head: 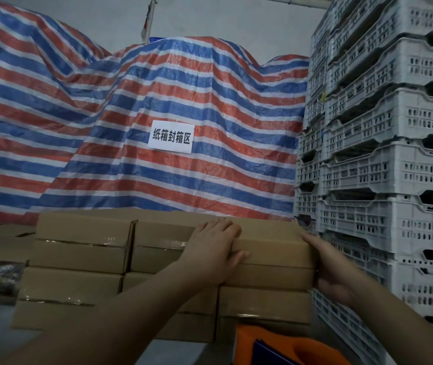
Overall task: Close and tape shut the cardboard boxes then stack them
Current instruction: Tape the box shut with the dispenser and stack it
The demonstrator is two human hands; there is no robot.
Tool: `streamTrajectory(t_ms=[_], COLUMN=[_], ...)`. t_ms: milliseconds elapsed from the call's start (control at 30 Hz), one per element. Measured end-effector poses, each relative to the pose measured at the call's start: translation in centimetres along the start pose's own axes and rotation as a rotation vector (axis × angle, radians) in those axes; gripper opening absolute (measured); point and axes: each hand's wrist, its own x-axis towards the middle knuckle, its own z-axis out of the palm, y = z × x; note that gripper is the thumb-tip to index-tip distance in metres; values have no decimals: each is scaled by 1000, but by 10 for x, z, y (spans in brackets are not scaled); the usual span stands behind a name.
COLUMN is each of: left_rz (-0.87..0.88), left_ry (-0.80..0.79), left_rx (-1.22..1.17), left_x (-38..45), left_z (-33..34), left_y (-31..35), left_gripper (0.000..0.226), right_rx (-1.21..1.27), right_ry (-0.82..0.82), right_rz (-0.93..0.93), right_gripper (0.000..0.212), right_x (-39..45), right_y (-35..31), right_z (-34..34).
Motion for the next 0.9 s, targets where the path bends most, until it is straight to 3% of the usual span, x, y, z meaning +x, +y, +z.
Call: streamTrajectory(t_ms=[167,467,700,900], left_rz=[-19,-39,-29,-111], left_ry=[73,76,67,44], left_rx=[-87,-88,-137,-86], left_x=[-2,4,-1,11], left_z=[8,6,4,5], left_y=[2,2,-2,4], left_gripper=[41,37,34,36], right_rx=[-22,-166,-317,-351], right_ry=[15,206,342,296], right_rz=[-84,5,-14,71], right_gripper=[39,56,85,88], right_x=[-1,0,6,2], right_y=[9,0,1,-11], right_z=[8,13,14,16])
